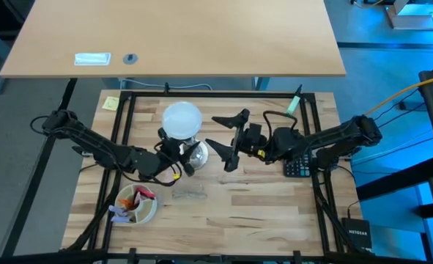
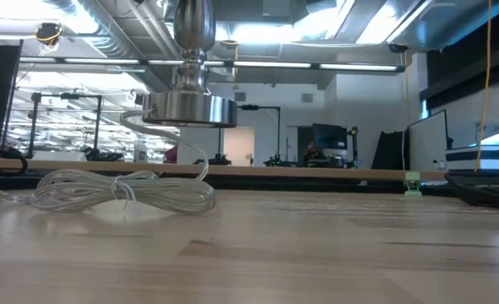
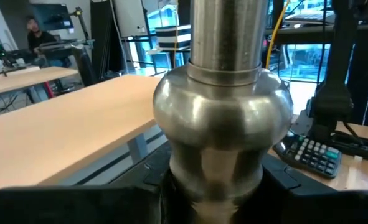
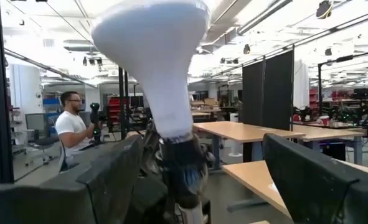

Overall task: Screw lightbulb
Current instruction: Remove the white lightbulb from the silver lamp

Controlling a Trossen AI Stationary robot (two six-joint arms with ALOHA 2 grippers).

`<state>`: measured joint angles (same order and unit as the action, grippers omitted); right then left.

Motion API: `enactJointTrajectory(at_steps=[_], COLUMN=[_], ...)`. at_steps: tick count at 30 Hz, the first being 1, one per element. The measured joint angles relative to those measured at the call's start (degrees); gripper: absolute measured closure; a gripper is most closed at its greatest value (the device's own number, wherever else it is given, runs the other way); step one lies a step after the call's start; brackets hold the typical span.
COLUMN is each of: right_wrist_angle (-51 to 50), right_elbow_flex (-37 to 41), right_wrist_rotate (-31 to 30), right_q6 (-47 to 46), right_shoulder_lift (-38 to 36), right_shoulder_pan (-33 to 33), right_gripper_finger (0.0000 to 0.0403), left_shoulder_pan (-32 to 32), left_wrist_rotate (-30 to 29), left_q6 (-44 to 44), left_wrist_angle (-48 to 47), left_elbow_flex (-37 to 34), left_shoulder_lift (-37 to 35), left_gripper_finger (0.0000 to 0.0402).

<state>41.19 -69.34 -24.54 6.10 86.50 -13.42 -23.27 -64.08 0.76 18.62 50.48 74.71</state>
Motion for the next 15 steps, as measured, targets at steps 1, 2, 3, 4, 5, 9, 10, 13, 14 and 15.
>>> enactJointTrajectory(at_steps=[1, 2, 3, 4, 5, 9, 10, 13, 14, 15], right_wrist_angle=[0.1, 0.0, 0.1, -0.2, -0.8, -1.2, -1.2, -1.3, -1.3, -1.0], right_elbow_flex=[0.0, 0.0, 0.0, -0.1, -0.2, -1.6, -2.2, -3.6, -3.9, -4.5], right_wrist_rotate=[0.0, 0.0, 0.0, 0.2, 0.2, 0.1, 0.1, -0.6, -0.9, -1.6], right_q6=[0.0, 0.3, 0.4, 0.5, 0.5, 1.9, 2.7, 5.5, 6.0, 6.2], right_shoulder_lift=[0.0, 0.0, 0.3, 0.5, 0.6, 2.8, 3.6, 5.8, 6.1, 6.6], right_shoulder_pan=[-0.1, -0.1, -0.1, -0.1, -0.1, -0.1, -0.1, -0.1, -0.1, -0.1], right_gripper_finger=[0.0068, 0.0068, 0.0068, 0.0068, 0.0068, 0.0068, 0.0068, 0.0068, 0.0068, 0.0068], left_shoulder_pan=[0.2, 0.5, 0.7, 0.8, 0.8, 1.5, 1.6, 1.7, 1.7, 1.7], left_wrist_rotate=[0.0, 0.0, -0.4, -1.0, -1.7, -2.2, -2.1, -2.1, -2.0, -2.0], left_q6=[0.5, 0.7, 0.8, 0.9, 0.6, 0.8, 0.9, 1.2, 1.3, 1.4], left_wrist_angle=[-0.2, -0.2, -0.3, -0.4, -0.4, 0.1, -0.2, -0.6, -0.8, -1.0], left_elbow_flex=[0.0, 0.0, 0.0, 0.0, 0.0, 0.0, 0.0, 0.0, 0.0, 0.0], left_shoulder_lift=[0.4, 0.9, 1.3, 1.7, 2.0, 2.7, 2.8, 3.3, 3.5, 3.9], left_gripper_finger=[0.0280, 0.0279, 0.0280, 0.0280, 0.0279, 0.0280, 0.0280, 0.0280, 0.0280, 0.0280])
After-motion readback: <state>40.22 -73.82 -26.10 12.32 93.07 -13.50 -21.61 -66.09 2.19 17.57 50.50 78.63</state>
